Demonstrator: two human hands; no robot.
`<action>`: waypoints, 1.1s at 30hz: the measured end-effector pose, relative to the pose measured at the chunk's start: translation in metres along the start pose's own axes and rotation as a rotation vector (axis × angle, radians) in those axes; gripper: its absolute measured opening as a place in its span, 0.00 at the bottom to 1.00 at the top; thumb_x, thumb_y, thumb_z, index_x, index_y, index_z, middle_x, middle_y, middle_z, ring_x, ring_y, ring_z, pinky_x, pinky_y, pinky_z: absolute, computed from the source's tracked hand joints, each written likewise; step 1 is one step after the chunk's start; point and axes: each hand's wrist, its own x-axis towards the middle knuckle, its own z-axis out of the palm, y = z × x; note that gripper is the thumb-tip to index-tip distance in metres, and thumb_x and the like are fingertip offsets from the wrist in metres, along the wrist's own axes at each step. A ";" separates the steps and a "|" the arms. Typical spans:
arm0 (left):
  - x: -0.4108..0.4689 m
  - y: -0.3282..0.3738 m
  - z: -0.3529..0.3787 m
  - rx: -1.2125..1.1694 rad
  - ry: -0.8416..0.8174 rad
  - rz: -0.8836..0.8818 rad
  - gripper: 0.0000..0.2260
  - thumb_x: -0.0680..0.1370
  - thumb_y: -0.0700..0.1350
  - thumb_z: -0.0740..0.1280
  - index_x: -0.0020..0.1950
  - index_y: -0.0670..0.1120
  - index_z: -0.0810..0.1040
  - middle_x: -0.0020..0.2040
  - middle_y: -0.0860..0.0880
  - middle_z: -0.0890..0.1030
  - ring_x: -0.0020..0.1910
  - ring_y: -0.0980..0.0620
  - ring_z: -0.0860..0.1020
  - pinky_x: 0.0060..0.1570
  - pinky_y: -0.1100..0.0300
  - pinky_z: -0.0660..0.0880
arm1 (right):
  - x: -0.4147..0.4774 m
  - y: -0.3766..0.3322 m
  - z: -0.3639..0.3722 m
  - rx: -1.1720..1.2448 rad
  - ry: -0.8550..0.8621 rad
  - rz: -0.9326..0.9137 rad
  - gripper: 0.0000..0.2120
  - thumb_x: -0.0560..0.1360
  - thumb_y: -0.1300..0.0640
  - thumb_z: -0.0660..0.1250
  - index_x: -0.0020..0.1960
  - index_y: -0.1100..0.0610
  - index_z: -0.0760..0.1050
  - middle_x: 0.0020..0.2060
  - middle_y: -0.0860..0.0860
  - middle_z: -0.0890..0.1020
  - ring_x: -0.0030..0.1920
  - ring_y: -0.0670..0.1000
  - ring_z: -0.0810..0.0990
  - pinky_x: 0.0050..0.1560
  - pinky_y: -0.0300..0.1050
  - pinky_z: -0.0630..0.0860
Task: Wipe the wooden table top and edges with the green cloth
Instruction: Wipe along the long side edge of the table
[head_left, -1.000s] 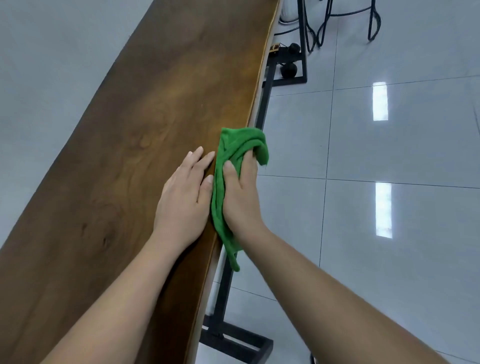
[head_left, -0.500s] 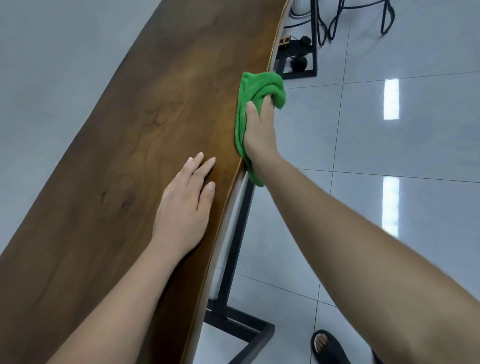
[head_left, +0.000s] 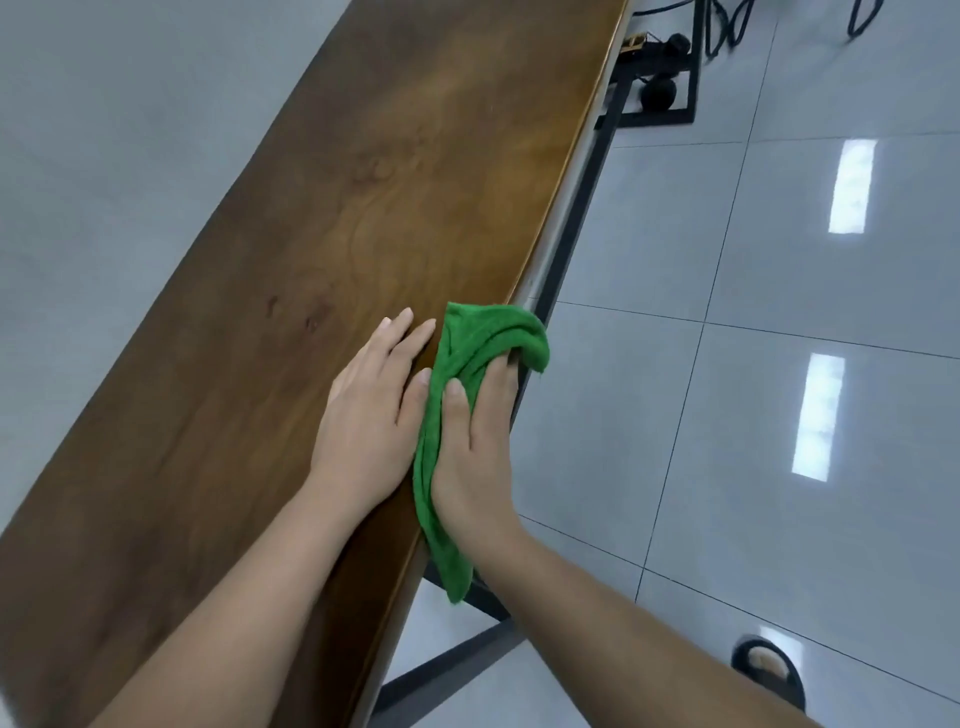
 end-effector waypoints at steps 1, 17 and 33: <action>-0.007 -0.001 -0.001 -0.004 -0.003 -0.010 0.23 0.92 0.54 0.54 0.88 0.57 0.64 0.89 0.57 0.61 0.89 0.55 0.56 0.84 0.47 0.58 | 0.014 -0.002 -0.001 -0.011 0.014 0.004 0.30 0.92 0.53 0.53 0.90 0.50 0.44 0.89 0.43 0.49 0.87 0.40 0.46 0.88 0.49 0.48; -0.137 -0.008 -0.010 -0.028 0.029 -0.244 0.37 0.84 0.75 0.40 0.88 0.60 0.64 0.89 0.60 0.61 0.88 0.56 0.58 0.86 0.39 0.60 | 0.192 -0.020 -0.045 -0.172 0.050 0.059 0.34 0.91 0.52 0.53 0.89 0.59 0.40 0.89 0.54 0.44 0.89 0.52 0.44 0.87 0.51 0.45; -0.207 -0.027 -0.011 -0.014 0.012 -0.186 0.25 0.90 0.58 0.52 0.88 0.57 0.65 0.89 0.58 0.61 0.89 0.58 0.55 0.85 0.38 0.62 | -0.135 0.022 0.025 -0.132 -0.056 -0.005 0.31 0.91 0.49 0.52 0.87 0.41 0.37 0.87 0.38 0.42 0.87 0.39 0.42 0.85 0.40 0.45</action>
